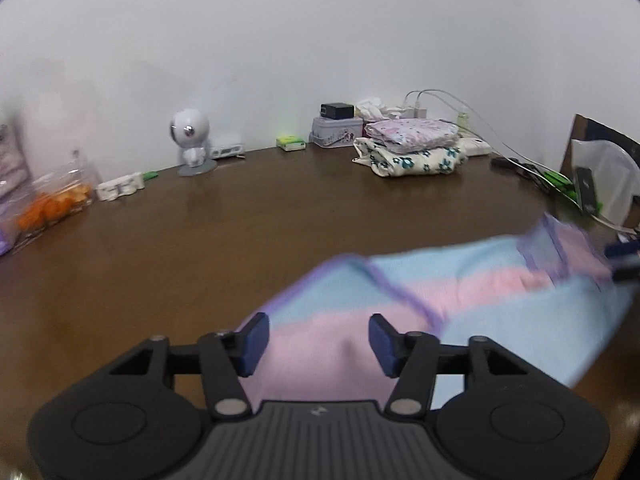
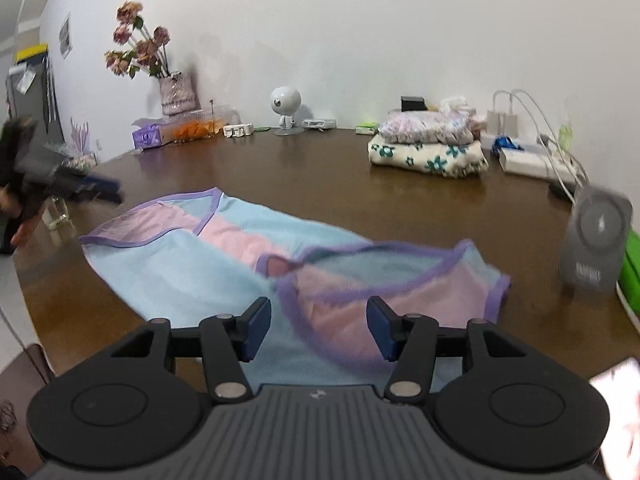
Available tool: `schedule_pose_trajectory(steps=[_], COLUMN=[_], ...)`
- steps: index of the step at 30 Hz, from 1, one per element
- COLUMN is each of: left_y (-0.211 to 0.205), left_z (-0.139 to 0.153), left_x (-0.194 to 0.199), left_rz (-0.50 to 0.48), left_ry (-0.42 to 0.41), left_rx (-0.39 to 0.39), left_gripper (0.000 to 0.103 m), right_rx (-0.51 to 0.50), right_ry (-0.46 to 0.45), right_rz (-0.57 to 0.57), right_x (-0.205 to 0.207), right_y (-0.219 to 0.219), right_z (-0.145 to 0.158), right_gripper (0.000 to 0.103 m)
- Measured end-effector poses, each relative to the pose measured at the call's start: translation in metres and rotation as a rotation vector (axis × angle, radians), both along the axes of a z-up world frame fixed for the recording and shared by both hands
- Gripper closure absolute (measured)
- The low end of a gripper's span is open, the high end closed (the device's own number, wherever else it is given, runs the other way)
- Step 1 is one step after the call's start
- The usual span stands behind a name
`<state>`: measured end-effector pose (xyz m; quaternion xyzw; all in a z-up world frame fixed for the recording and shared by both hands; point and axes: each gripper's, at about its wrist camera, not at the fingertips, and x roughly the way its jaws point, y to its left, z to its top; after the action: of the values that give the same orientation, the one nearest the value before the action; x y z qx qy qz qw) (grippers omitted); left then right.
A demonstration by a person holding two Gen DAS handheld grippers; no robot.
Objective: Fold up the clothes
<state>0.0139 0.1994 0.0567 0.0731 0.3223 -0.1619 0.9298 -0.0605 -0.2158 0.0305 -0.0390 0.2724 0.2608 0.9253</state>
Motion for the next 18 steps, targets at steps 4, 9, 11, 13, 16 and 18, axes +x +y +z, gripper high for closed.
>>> schedule_pose_trajectory(steps=[4, 9, 11, 13, 16, 18], left_y=[-0.024, -0.039, -0.041, -0.042, -0.046, -0.049], left_z=[-0.010, -0.026, -0.029, -0.031, -0.035, -0.036], left_x=[0.061, 0.101, 0.109, 0.114, 0.119, 0.115], left_rz=[-0.026, -0.105, -0.104, -0.128, -0.131, -0.133], left_ry=[0.092, 0.182, 0.207, 0.224, 0.236, 0.219], left_rx=[0.059, 0.021, -0.017, -0.068, -0.052, -0.033], left_gripper=[0.046, 0.045, 0.045, 0.045, 0.056, 0.086], right_rx=[-0.044, -0.066, -0.071, -0.084, -0.137, -0.160], right_ry=[-0.027, 0.024, 0.088, 0.131, 0.175, 0.188], right_rz=[0.032, 0.054, 0.059, 0.063, 0.050, 0.047], right_x=[0.020, 0.072, 0.100, 0.122, 0.144, 0.151], right_y=[0.014, 0.029, 0.037, 0.046, 0.057, 0.062], right_z=[0.009, 0.016, 0.013, 0.007, -0.007, -0.013], right_gripper=[0.043, 0.042, 0.043, 0.044, 0.052, 0.073])
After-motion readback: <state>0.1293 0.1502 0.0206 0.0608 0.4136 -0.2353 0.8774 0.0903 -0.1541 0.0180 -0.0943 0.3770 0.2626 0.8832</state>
